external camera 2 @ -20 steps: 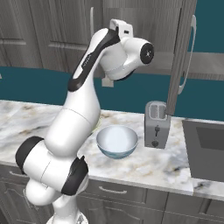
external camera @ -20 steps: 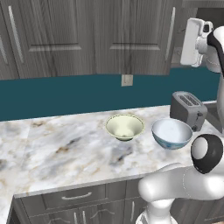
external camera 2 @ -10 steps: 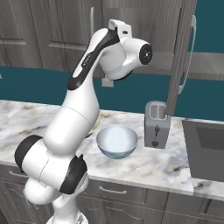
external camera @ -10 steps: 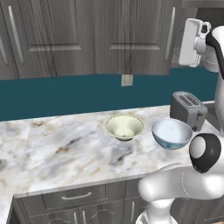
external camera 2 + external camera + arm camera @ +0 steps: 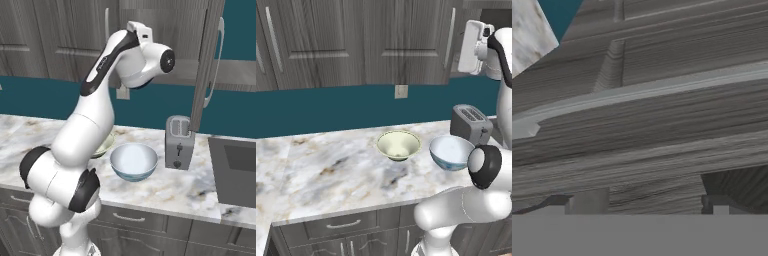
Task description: Open the cabinet. Pick the bowls from the counter and place them in the cabinet. Then close the cabinet.
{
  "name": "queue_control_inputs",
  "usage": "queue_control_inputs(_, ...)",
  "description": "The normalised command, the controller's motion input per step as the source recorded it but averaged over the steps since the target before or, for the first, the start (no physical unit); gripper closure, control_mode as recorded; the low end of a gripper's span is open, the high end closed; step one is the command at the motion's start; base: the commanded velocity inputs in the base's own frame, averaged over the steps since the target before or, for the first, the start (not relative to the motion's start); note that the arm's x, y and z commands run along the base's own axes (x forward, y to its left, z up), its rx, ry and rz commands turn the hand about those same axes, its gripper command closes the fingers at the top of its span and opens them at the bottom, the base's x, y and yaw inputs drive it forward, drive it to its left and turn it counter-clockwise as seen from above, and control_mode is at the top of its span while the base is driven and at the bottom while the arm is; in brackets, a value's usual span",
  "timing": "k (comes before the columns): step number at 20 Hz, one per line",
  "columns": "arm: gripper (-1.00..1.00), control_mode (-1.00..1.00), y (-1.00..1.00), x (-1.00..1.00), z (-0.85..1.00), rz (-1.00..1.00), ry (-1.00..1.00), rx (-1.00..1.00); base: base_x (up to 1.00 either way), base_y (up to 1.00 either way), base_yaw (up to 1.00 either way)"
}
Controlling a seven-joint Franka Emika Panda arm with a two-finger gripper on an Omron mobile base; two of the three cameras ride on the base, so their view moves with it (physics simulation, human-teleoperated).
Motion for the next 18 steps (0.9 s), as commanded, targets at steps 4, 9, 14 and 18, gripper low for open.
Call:
queue_control_inputs(4,-1.0,-1.0,0.06,0.27,-0.03,0.01,0.0,0.0,0.0,0.0,0.0)
queue_control_inputs(9,-1.0,-1.0,0.17,0.08,-0.01,0.05,-0.02,0.0,0.0,0.0,0.0)
queue_control_inputs(14,-1.0,-1.0,0.49,-0.17,0.0,0.11,-0.02,0.0,0.0,0.0,0.0)
queue_control_inputs(18,-1.0,-1.0,0.56,-0.79,0.06,0.12,-0.09,0.0,0.0,0.0,0.0)
